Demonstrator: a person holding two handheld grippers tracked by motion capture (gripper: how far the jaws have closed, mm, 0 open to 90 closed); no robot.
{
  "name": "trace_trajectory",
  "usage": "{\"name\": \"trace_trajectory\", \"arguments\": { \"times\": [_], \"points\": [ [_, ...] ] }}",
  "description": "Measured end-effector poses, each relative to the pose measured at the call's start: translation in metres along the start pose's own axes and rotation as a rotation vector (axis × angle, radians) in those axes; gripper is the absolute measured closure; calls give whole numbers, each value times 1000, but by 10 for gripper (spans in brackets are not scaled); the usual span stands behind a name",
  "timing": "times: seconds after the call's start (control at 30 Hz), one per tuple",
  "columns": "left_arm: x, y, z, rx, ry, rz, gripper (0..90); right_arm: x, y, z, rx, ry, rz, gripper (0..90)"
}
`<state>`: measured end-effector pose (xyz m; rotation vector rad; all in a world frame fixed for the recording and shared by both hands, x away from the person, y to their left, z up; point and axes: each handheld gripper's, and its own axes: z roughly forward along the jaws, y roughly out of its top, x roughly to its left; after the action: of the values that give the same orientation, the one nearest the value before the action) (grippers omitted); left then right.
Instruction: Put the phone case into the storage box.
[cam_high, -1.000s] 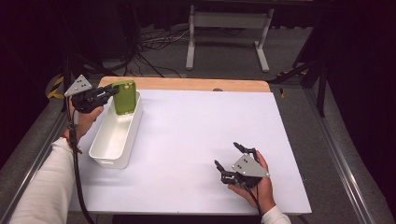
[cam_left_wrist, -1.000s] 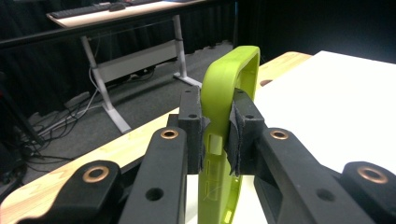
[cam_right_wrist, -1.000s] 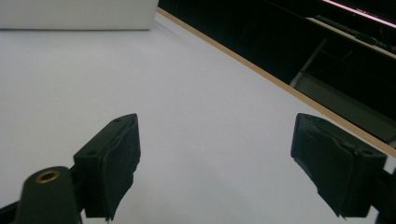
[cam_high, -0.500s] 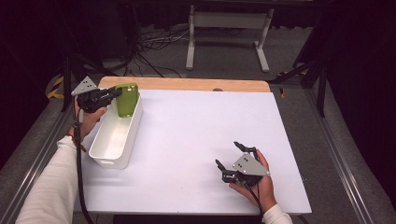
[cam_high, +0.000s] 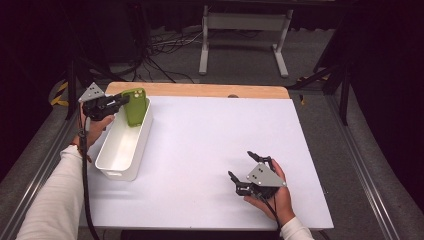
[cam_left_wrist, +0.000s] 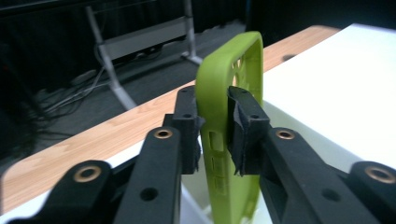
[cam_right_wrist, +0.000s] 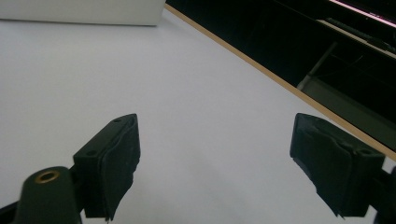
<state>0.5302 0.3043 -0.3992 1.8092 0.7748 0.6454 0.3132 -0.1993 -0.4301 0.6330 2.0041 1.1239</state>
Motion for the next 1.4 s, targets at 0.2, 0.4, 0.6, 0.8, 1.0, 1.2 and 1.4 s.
{"name": "trace_trajectory", "arguments": {
  "times": [0.2,0.4,0.6,0.8,1.0,1.2,1.4],
  "points": [
    [-3,3,5,34,37,42,718,1,0,1,7,5,-2,172],
    [2,7,8,37,71,45,696,0,-1,1,7,3,1,170],
    [4,7,14,74,116,60,667,0,-2,3,14,8,4,170],
    [5,4,17,96,132,42,615,-1,-2,2,14,5,2,170],
    [4,4,17,120,133,45,529,-1,-2,3,21,-11,0,170],
    [1,9,10,88,132,38,469,-1,1,3,8,-11,-4,171],
    [-2,16,1,66,143,34,411,0,-1,0,4,-10,-6,170]
  ]
}}
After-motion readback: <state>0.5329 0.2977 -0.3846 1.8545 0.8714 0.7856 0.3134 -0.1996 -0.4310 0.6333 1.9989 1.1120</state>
